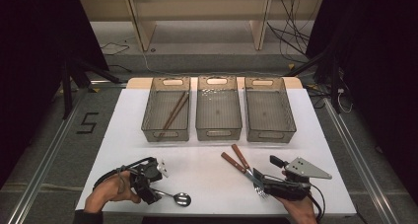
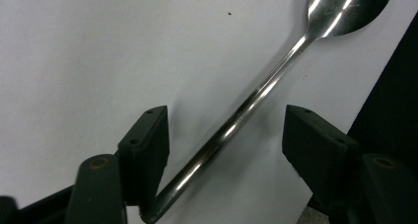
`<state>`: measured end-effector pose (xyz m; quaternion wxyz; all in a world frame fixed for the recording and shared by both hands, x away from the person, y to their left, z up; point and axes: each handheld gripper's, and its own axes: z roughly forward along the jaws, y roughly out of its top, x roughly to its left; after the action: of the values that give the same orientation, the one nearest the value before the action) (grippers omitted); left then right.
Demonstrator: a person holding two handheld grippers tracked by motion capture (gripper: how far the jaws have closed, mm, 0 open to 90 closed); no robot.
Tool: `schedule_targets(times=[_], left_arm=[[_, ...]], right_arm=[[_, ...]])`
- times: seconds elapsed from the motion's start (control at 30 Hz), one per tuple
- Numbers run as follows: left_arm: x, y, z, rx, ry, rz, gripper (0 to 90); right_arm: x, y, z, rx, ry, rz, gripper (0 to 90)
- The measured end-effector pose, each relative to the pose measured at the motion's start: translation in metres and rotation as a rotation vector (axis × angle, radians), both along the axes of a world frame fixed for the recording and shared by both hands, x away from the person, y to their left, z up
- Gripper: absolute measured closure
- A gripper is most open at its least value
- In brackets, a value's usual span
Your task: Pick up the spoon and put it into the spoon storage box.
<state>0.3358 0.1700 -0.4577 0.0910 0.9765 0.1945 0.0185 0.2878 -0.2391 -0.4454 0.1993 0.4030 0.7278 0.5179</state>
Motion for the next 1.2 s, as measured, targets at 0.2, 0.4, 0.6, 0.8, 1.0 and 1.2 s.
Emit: schedule_targets(times=[0.2, 0.4, 0.6, 0.8, 1.0, 1.2], left_arm=[[0.0021, -0.0017, -0.0024, -0.005, 0.011, -0.024, 48.0], [0.0040, -0.0030, -0.0037, 0.001, 0.031, -0.060, 56.0], [0.0040, -0.0033, -0.0031, 0.010, 0.030, -0.072, 63.3], [0.0009, -0.0063, -0.0029, 0.035, 0.023, -0.111, 68.4], [0.0001, -0.0084, -0.0027, 0.051, 0.023, -0.123, 74.3], [0.0004, -0.0091, -0.0024, 0.053, 0.027, -0.121, 81.1]], right_arm=[[0.0000, -0.0001, -0.0001, 0.001, 0.001, 0.000, 24.7], [0.0001, -0.0001, -0.0001, -0.002, 0.000, 0.001, 24.7], [0.0000, 0.0001, -0.0001, -0.004, -0.001, 0.002, 24.8], [-0.0001, 0.0002, 0.0001, -0.001, 0.000, 0.000, 24.8], [-0.0002, 0.0001, 0.0001, -0.002, 0.001, 0.001, 24.8], [-0.0002, 0.0002, 0.0001, -0.004, 0.000, 0.001, 24.8]])
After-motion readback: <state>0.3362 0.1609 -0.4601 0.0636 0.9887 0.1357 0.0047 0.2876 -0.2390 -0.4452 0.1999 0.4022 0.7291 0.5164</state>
